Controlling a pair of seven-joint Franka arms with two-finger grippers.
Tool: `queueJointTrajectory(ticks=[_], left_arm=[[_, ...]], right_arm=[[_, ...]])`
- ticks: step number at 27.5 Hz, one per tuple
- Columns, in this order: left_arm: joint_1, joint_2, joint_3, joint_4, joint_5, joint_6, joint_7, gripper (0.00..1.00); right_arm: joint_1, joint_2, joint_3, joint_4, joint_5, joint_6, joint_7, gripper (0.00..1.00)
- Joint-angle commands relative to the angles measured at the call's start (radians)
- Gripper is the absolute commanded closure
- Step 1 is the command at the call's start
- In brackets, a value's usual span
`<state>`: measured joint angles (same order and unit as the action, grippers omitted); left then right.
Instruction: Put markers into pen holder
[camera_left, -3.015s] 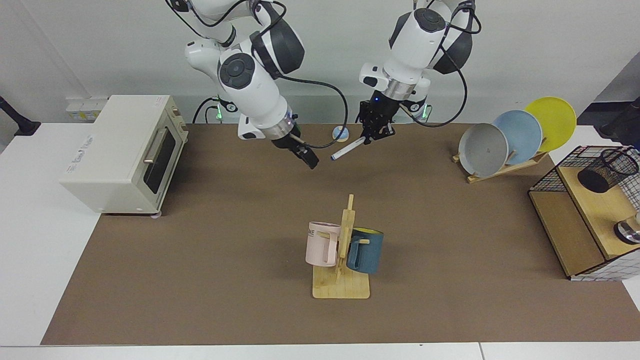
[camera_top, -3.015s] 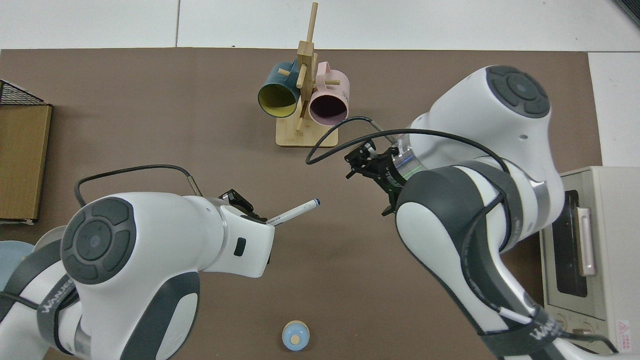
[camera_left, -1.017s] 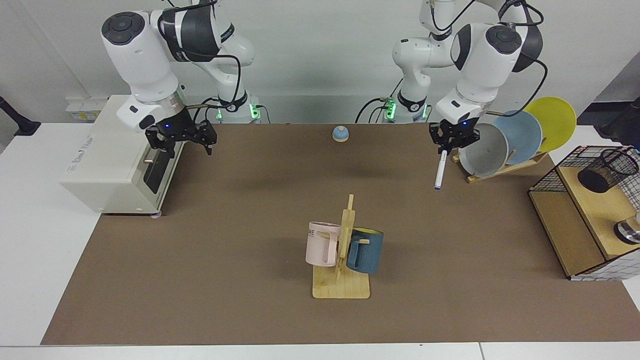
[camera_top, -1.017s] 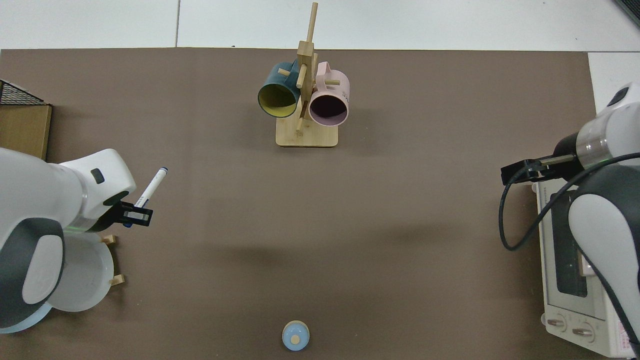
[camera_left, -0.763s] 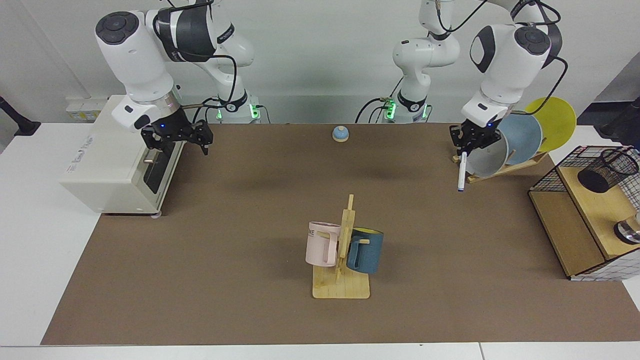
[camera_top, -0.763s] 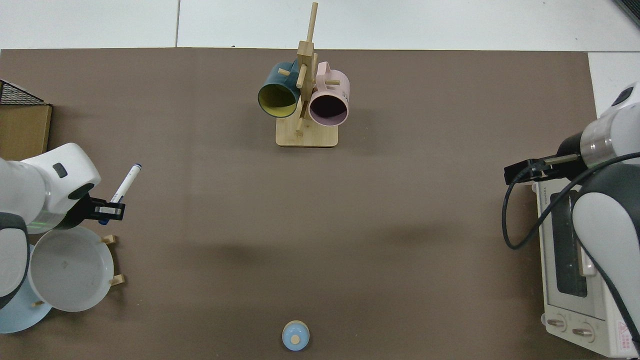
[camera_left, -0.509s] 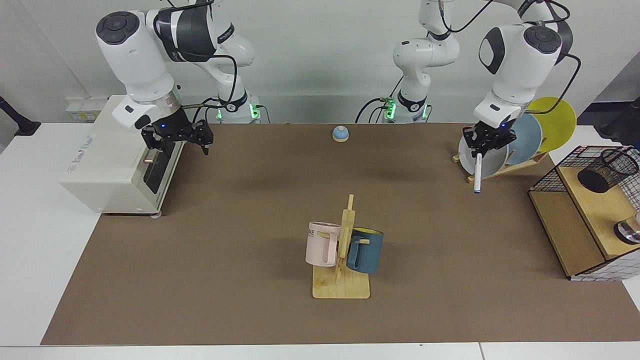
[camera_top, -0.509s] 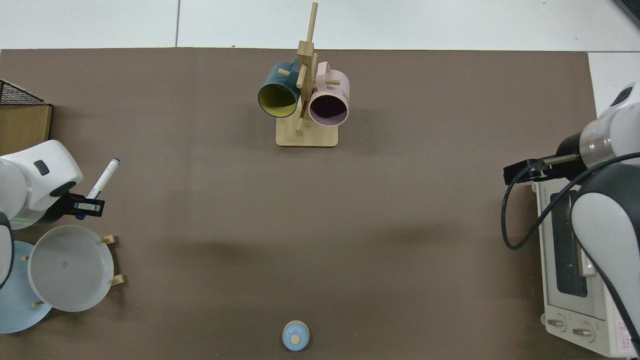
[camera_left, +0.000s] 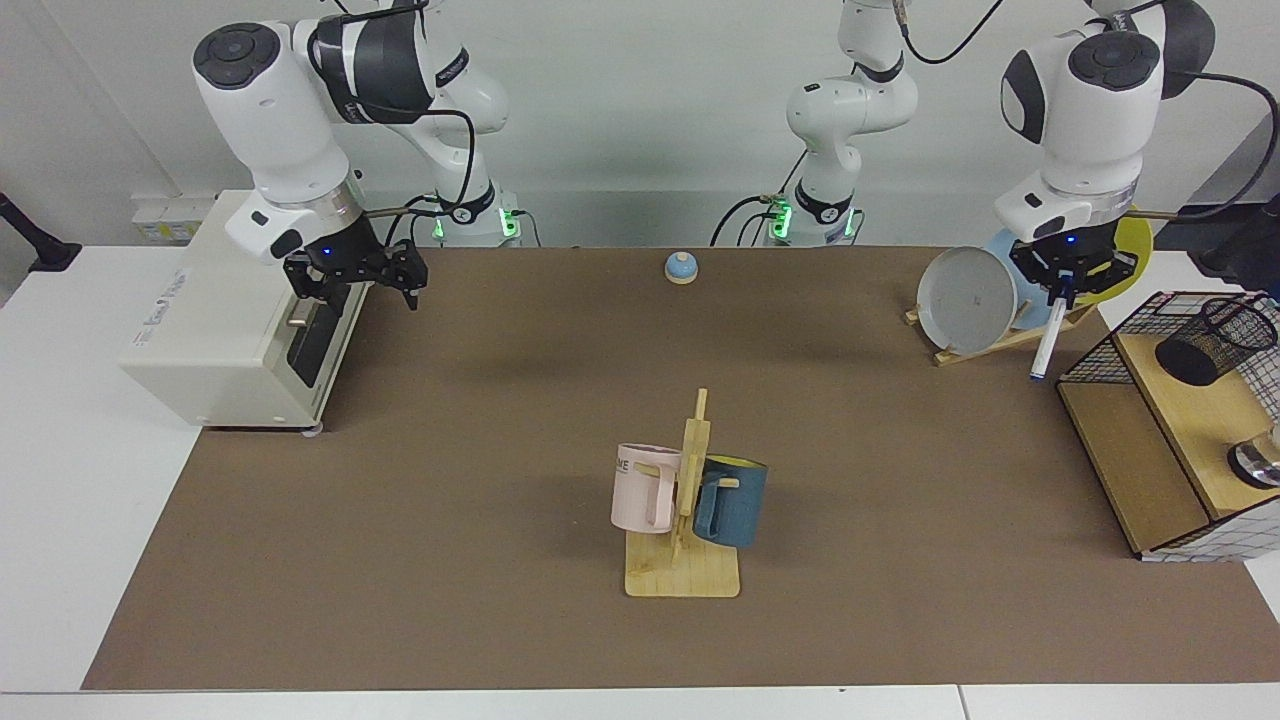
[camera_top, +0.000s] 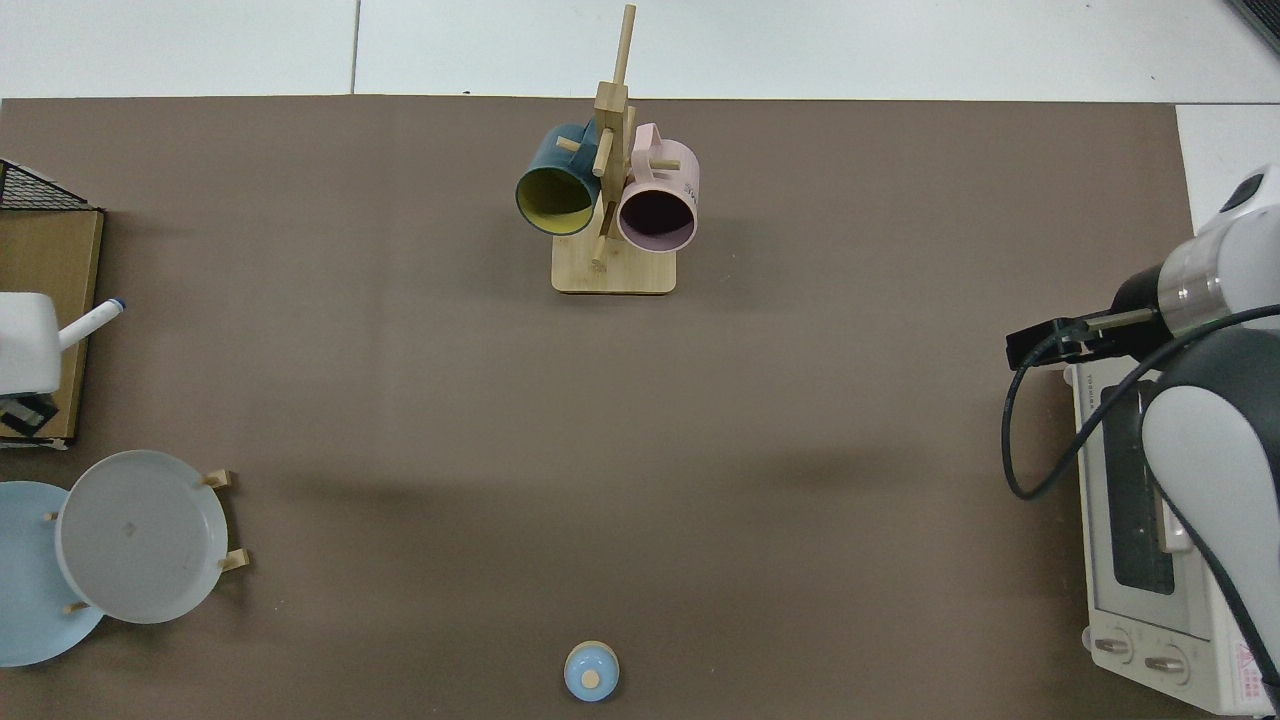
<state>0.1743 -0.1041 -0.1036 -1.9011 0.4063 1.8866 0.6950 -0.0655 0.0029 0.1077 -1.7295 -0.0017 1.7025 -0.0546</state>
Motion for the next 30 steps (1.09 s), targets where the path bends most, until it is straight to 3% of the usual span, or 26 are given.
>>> queueJointTrajectory(ticks=[1,11,21,26,30], left_arm=[[0.065,0.017,-0.011,0.056,0.072,0.012,0.240,1.00],[0.142,0.018,-0.010,0.088,0.249,0.160,0.742,1.00],[0.258,0.056,-0.008,0.155,0.249,0.314,1.173,1.00],[0.287,0.079,-0.004,0.177,0.246,0.382,1.422,1.00],[0.300,0.084,-0.004,0.177,0.246,0.411,1.506,1.00]], right_arm=[[-0.017,-0.004,0.010,0.004,0.005,-0.012,-0.036,0.00],[-0.017,-0.004,0.010,0.004,0.005,-0.012,-0.036,0.00],[-0.017,-0.004,0.010,0.004,0.005,-0.012,-0.036,0.00],[-0.017,-0.004,0.010,0.004,0.005,-0.012,-0.036,0.00],[-0.017,-0.004,0.010,0.004,0.005,-0.012,-0.036,0.00]])
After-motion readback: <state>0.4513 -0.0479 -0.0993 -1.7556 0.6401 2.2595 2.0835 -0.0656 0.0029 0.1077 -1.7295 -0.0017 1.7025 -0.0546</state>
